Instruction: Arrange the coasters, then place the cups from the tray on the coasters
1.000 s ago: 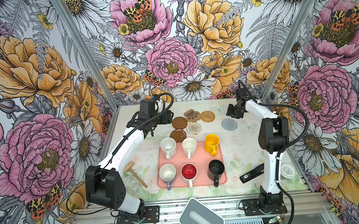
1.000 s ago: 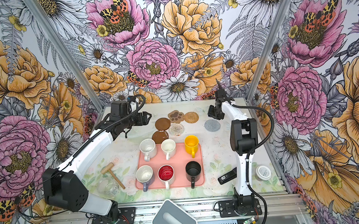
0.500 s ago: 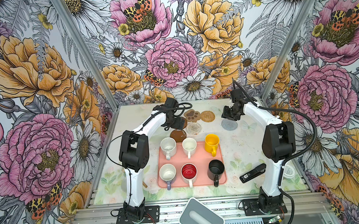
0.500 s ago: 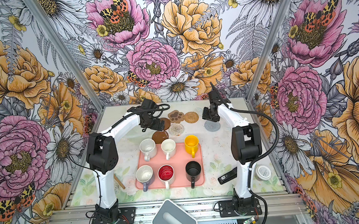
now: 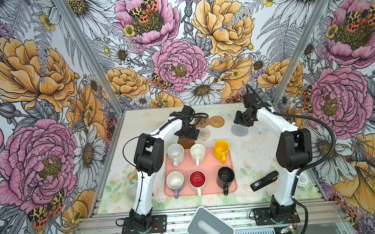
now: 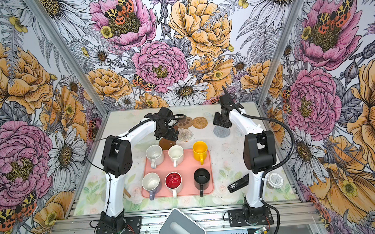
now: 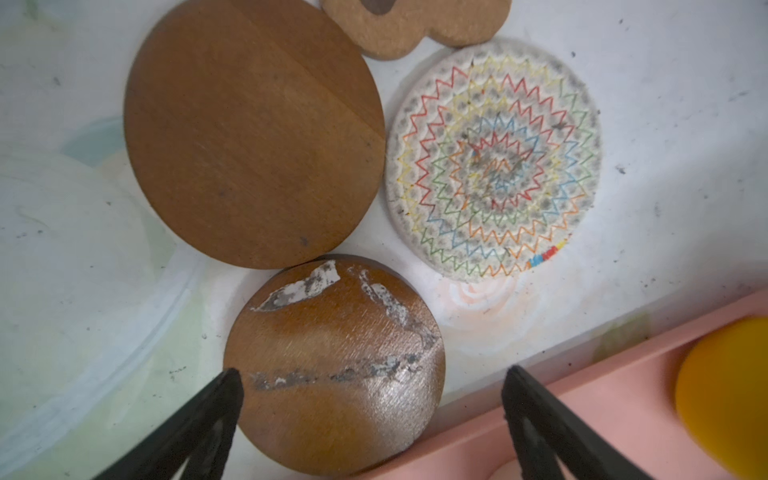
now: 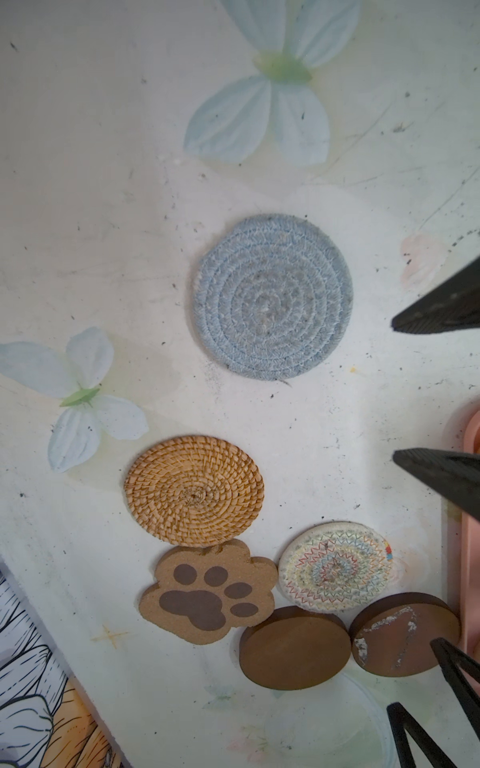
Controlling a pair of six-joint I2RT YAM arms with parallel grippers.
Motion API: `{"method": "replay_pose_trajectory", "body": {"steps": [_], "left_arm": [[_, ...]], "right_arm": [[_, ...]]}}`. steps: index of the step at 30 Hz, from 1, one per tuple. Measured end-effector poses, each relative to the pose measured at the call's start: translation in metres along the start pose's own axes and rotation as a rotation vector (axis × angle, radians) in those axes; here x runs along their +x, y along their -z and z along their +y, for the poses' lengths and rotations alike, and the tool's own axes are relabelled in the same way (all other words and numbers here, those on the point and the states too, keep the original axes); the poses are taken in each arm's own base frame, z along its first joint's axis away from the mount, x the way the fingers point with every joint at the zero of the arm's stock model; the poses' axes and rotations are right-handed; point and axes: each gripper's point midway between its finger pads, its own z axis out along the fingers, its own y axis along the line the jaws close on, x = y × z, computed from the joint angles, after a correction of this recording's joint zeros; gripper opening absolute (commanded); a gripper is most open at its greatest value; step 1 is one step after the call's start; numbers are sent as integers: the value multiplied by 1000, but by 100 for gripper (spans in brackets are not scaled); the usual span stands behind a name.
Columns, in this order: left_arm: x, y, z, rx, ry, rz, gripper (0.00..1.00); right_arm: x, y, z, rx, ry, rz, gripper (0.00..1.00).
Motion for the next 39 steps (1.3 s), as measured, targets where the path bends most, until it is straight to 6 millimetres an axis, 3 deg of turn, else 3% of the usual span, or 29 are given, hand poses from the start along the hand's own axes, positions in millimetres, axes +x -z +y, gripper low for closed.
{"method": "replay_pose_trajectory", "body": {"steps": [7, 25, 39], "left_arm": [[9, -20, 5, -35, 11, 51, 99], [4, -30, 19, -124, 47, 44, 99], [7, -31, 62, -210, 109, 49, 99]], "right_arm": [[0, 0, 0, 0, -8, 0, 48], [-1, 0, -6, 7, -20, 2, 48], [3, -3, -9, 12, -22, 12, 48]]}}
